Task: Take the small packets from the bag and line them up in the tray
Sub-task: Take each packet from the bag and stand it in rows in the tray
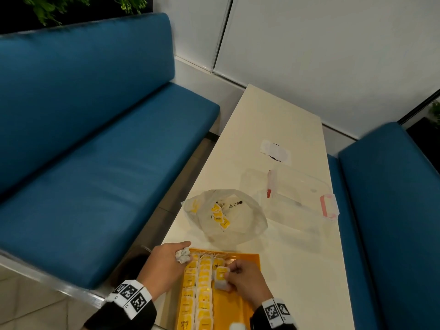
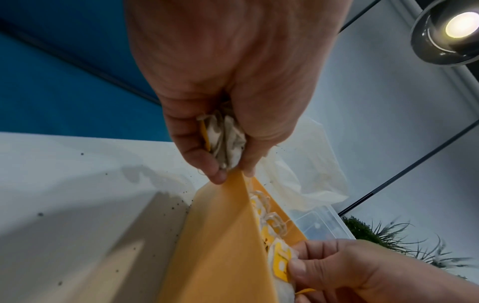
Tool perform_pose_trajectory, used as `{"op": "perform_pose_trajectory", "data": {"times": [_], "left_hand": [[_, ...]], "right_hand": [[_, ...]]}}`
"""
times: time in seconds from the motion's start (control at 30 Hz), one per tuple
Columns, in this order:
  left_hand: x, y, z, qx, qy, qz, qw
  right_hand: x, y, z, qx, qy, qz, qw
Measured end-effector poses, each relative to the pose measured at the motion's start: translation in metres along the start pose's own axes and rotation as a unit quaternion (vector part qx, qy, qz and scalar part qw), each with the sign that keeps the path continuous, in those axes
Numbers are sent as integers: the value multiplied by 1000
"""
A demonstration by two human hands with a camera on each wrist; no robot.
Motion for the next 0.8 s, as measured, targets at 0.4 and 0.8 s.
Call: {"op": "perform_pose_trajectory", "data": {"times": [0.4, 0.8], "left_hand": [[0, -1, 1, -8, 32, 13, 999], [-17, 17, -19, -11, 56, 7, 998]], "right_hand": [[18, -5, 0, 63, -48, -43, 996], [19, -5, 4, 47, -45, -89, 994]]}}
Point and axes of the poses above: each hand's wrist, its own y-axis away from the middle knuckle, its own x-axis out of the palm, z = x × y, the point moved 2 cm from there along -y, towards the middle knuckle, and after that the axes turned 13 degrees about -x, right-handed, at the moved point
